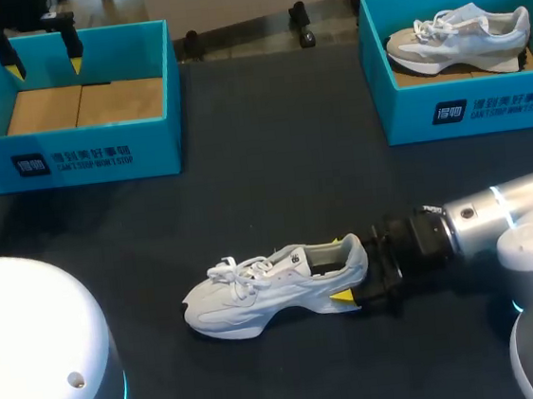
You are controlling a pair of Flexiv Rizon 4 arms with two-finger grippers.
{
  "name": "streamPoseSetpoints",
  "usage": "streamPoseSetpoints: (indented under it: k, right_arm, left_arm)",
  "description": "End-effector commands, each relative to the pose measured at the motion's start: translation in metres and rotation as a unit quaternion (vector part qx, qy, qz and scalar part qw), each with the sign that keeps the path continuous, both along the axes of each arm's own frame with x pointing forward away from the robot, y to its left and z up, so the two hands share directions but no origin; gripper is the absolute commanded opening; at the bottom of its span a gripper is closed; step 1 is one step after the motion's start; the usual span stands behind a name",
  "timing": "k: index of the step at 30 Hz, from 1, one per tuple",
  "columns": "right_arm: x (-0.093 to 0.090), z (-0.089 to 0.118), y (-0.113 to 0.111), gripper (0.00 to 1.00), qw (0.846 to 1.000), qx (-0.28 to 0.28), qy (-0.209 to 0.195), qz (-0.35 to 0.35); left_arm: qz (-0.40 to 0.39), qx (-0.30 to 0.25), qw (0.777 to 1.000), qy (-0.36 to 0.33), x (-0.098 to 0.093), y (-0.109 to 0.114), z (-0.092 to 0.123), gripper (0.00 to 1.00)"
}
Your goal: Take the shoe out of the shoebox, open the shoe tongue, remove and reinsert the insole, then place the shoe into the shoebox
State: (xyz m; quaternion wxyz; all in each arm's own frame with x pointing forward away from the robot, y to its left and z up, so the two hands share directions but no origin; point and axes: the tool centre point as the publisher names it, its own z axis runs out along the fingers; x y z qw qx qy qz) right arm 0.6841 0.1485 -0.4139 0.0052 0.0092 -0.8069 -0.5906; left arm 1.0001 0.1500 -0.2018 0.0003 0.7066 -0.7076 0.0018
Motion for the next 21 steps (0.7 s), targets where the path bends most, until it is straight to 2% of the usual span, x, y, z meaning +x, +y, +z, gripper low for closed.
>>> streamPoseSetpoints:
  k: [1, 7, 21]
  right_arm:
    - [-0.0037, -0.0024, 0.0027, 0.0, 1.0, -0.005, -0.003, -0.017]
    - [-0.0078, -0.0006, 0.0012, 0.0, 0.999, -0.013, -0.011, -0.046]
    - [-0.0062, -0.0006, -0.0008, 0.0, 0.998, -0.013, -0.013, -0.053]
  left_arm:
    - [0.0, 0.001, 1.0, 0.0, -0.0001, 0.0, 0.0009, 1.0]
    - [0.0, 0.001, 1.0, 0.0, -0.0001, 0.0, 0.0009, 1.0]
    - [0.0, 0.001, 1.0, 0.0, -0.0001, 0.0, 0.0009, 1.0]
